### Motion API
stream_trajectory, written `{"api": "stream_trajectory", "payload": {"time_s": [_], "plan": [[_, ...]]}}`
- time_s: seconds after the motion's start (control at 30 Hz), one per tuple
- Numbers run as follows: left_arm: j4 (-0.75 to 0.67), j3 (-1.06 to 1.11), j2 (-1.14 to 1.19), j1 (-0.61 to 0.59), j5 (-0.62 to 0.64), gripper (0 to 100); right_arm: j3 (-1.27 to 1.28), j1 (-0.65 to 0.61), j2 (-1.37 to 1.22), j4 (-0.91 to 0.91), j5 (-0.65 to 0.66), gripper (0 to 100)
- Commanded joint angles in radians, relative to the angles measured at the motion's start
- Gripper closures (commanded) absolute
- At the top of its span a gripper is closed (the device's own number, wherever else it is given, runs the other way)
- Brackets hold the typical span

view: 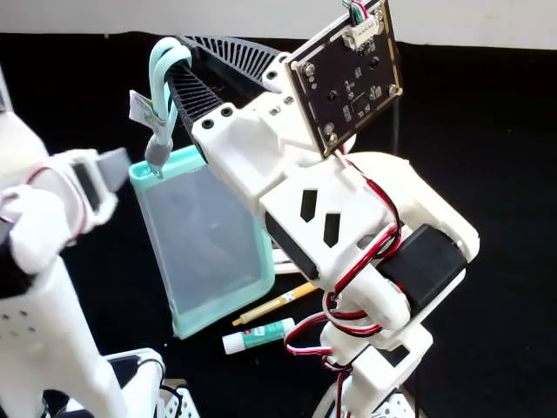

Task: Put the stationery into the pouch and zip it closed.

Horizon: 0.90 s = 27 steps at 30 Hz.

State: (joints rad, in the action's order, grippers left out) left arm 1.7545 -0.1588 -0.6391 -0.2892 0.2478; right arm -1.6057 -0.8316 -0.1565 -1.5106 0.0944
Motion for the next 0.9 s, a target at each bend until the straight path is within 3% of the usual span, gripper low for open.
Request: {"api": "stream_trajectory", "payload": {"time_s": [0.0,0.3,0.7,0.87], "plan": [[0.012,-0.002,-0.021,0.062,0.006,73,-0.013,0.013,0.031,-0.004,0.005,99.1],[0.011,0.005,-0.019,0.061,0.005,73,-0.018,0.013,0.031,-0.004,0.005,99.1],[0.011,0.203,-0.028,0.061,-0.046,73,-0.021,0.013,0.035,-0.004,0.005,99.1],[0.012,0.259,-0.03,0.065,-0.133,86,-0.022,0.013,0.036,-0.002,0.005,99.1]]}}
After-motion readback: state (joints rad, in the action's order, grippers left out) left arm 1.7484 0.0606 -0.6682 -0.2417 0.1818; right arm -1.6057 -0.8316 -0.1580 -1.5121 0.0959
